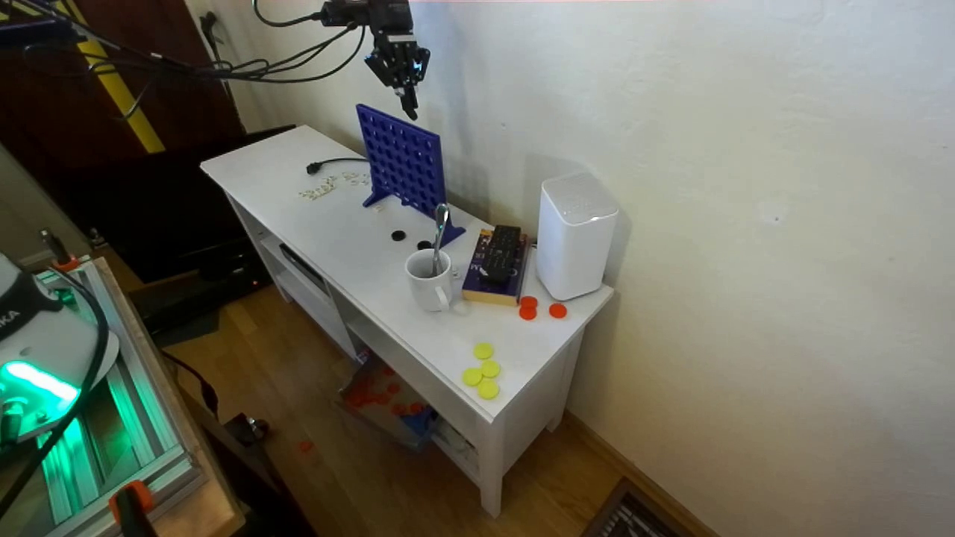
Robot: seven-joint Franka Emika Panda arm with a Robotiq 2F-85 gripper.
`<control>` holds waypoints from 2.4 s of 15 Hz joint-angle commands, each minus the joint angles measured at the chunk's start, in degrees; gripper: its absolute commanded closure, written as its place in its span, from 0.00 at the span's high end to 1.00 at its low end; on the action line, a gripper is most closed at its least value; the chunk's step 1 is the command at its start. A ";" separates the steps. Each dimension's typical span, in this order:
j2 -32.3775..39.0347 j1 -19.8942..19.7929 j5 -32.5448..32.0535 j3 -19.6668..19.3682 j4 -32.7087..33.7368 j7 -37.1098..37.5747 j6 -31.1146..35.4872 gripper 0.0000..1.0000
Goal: Place the token inside the grid
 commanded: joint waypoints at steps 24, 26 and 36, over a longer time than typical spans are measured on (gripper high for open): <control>-6.71 -4.99 4.57 0.57 8.01 -0.99 -5.53 0.02; -6.63 -5.22 4.50 0.64 8.22 -1.05 -6.19 0.02; -6.77 -6.28 5.23 1.46 9.03 -3.20 -7.56 0.02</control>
